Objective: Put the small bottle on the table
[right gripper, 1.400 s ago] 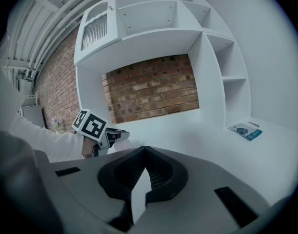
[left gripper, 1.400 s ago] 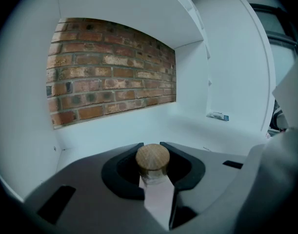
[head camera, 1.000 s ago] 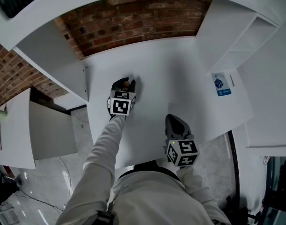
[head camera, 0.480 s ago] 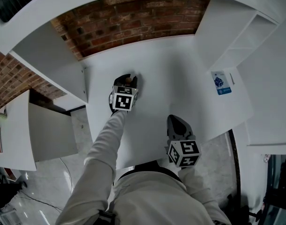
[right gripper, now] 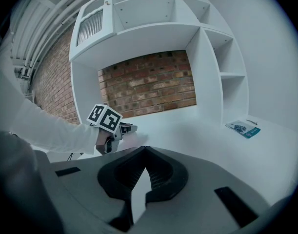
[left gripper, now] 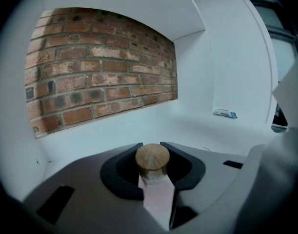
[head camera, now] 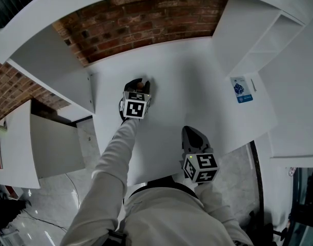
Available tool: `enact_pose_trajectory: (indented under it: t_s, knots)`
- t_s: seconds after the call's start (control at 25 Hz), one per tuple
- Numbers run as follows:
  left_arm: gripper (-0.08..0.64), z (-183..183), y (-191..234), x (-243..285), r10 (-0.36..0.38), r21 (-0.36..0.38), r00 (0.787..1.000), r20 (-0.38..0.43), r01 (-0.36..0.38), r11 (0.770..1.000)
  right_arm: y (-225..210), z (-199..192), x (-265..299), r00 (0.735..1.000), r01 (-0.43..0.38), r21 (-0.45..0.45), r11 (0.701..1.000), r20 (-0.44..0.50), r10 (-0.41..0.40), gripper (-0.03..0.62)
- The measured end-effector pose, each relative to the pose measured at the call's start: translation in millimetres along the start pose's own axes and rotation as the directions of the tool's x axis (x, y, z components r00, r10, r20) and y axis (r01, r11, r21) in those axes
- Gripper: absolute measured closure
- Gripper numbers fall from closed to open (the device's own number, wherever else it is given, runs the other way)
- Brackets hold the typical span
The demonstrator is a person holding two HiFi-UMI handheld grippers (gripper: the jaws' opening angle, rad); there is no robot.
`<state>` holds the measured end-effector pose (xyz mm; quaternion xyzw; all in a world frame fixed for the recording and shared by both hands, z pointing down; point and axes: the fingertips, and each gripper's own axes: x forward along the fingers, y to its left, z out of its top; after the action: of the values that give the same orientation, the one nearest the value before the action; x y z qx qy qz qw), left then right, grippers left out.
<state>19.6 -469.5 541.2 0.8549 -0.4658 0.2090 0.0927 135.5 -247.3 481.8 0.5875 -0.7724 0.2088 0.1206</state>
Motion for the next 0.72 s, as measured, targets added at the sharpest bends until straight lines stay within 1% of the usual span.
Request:
enact_pose_trajectory:
  t_s: [0.2,0.28,0.36,0.48,0.72]
  knots:
    - [0.440,-5.0,1.7,0.0,0.009,-0.011,1.000,-0.013,-0.009,1.000,-5.7,-0.3,0.6,1.000,0.010,0.016,1.000,-0.002,-0.010,0.565]
    - [0.427,-0.9,6.4,-5.5,0.024,-0.011,1.000,-0.017,-0.025,1.000,-6.1,-0.3,0.7,1.000,0.010,0.016,1.000,-0.003,-0.010,0.565]
    - [0.411,2.7,5.8,-7.3,0.012,-0.016,1.000,-0.008,-0.012,1.000,-5.8,0.1,1.1,1.000,0.010,0.012,1.000,-0.003,-0.010,0.565]
    - [0.386,5.6,6.0,-8.0,-0.002,0.000,1.000,0.008,0.002,1.000,-5.7,2.0,1.9,1.000,0.009,0.007,1.000,0.001,-0.009,0.565]
    - [0.376,7.2,2.1,-25.6,-0.003,-0.006,1.000,0.031,0.003,1.000,-0.3,3.4,1.6,1.000,-0.002,0.002,1.000,0.007,0.002,0.565]
